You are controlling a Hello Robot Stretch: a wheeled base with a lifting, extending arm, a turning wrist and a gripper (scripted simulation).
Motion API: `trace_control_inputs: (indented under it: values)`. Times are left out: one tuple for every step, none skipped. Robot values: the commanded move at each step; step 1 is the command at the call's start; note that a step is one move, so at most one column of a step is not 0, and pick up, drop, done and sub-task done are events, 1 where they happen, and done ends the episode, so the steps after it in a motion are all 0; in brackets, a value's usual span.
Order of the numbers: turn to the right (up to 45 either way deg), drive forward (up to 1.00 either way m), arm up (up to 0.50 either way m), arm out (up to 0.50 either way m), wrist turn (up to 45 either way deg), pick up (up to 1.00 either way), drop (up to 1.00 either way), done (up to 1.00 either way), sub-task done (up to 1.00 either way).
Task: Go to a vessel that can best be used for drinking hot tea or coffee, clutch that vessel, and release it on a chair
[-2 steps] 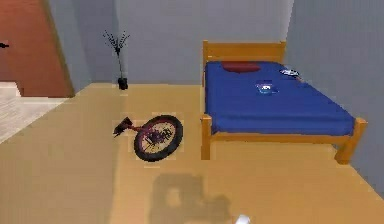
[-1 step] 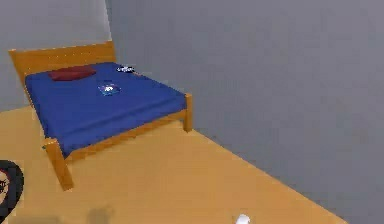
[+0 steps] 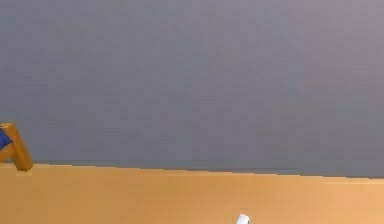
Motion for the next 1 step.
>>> trace_control_inputs:
  values:
    - [3.0, 0.00, 0.00, 0.00, 0.0, 0.00, 0.00, 0.00, 0.00]
